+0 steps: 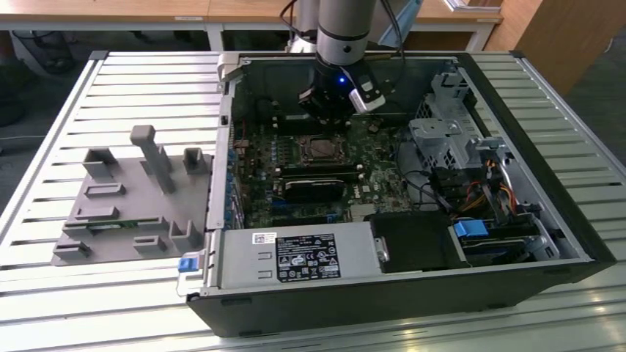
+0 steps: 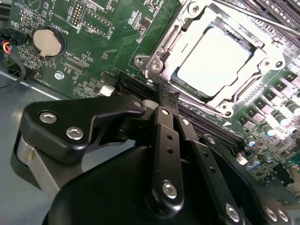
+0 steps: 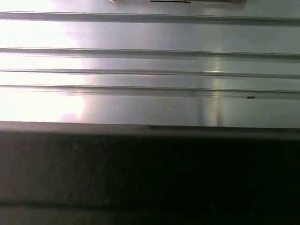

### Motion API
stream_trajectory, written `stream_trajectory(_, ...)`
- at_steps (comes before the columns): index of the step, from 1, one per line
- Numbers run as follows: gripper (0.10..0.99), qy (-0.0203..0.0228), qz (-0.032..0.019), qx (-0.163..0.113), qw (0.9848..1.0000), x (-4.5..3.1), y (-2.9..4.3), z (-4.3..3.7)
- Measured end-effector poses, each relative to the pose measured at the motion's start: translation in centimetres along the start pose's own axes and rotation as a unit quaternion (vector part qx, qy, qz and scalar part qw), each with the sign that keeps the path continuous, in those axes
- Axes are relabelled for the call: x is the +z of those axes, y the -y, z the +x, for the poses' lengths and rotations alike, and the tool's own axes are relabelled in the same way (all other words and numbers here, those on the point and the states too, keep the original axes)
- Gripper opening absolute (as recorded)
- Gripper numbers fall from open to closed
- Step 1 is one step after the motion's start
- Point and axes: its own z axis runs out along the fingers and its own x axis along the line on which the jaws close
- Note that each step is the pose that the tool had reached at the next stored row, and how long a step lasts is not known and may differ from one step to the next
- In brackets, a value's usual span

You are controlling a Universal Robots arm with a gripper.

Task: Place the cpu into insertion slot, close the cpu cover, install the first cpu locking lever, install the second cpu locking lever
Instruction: 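Install the first cpu locking lever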

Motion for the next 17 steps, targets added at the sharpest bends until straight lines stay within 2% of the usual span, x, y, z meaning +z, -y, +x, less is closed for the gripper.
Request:
stream_trajectory(9, 0.106, 0.0001, 0.0067, 0.000, 1.0000, 0.22, -0.13, -0.01)
stream_trajectory(17, 0.106, 0.0000, 0.0069, 0.000, 1.0000, 0.01, -0.15, 0.00)
